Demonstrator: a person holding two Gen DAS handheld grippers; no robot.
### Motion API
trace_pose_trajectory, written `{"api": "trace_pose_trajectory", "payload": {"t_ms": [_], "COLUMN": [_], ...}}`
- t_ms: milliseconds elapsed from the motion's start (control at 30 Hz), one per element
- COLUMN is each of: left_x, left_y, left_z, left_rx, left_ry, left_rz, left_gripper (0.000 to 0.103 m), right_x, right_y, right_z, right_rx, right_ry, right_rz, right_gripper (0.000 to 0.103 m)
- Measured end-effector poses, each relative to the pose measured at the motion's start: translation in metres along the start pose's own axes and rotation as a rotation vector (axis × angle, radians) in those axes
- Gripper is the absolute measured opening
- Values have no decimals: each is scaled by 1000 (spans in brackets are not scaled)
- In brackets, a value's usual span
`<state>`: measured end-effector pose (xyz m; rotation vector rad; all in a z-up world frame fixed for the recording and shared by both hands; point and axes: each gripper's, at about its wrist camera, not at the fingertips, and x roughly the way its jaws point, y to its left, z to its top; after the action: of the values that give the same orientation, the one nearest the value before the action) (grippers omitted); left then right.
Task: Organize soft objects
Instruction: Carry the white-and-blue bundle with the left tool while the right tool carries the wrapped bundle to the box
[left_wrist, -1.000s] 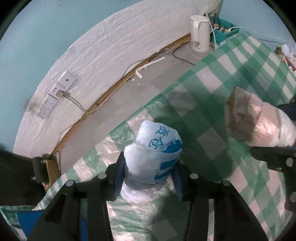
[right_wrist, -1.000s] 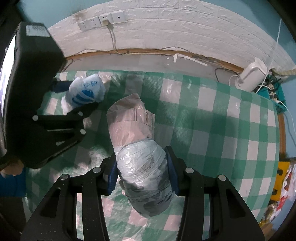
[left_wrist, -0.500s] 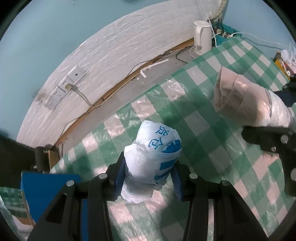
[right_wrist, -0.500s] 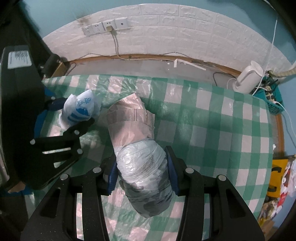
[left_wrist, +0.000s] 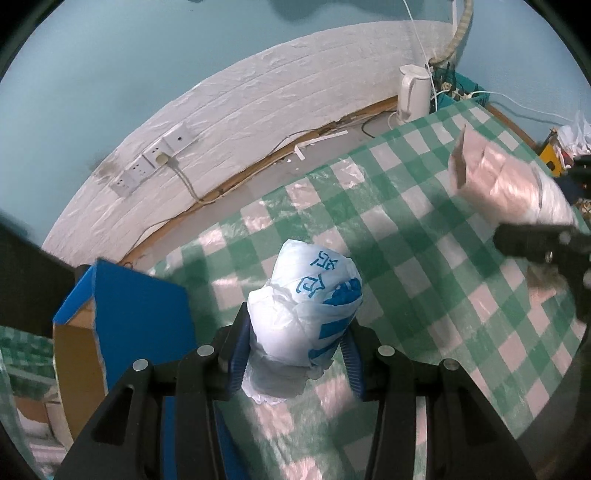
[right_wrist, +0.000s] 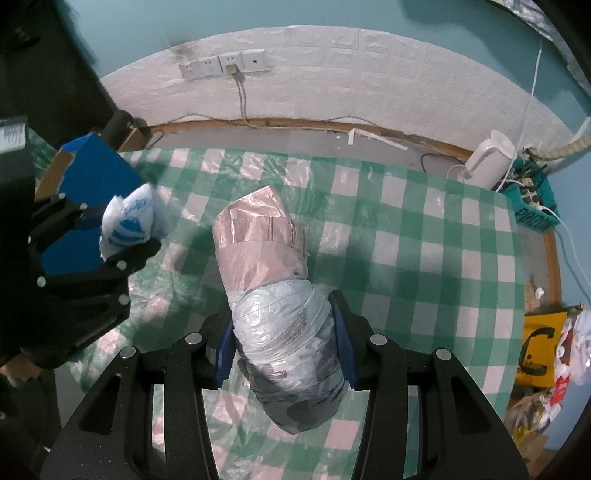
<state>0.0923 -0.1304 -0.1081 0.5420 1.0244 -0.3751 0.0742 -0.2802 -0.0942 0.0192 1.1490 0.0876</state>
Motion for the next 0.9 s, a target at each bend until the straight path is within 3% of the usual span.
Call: {"api": "trace_pose_trajectory", "payload": {"t_ms": [267,567,900], "left_x": [-34,-80,-102], "left_y": [5,9,23], "left_z": [-17,-35,-56], "left_rx": [-38,-79,-118], "left_ry": [-9,-88,-114], "left_rz": [-3,22,56], "left_gripper": [45,45,45], "right_x": [-25,-41,-54], "right_y": [13,31,56], "right_z": [-9,-21,-21], "right_rx": [-17,-44,-87], "right_ry": [-40,-60,-84], "right_rz": [10,32,51], "right_gripper": [45,45,45]}}
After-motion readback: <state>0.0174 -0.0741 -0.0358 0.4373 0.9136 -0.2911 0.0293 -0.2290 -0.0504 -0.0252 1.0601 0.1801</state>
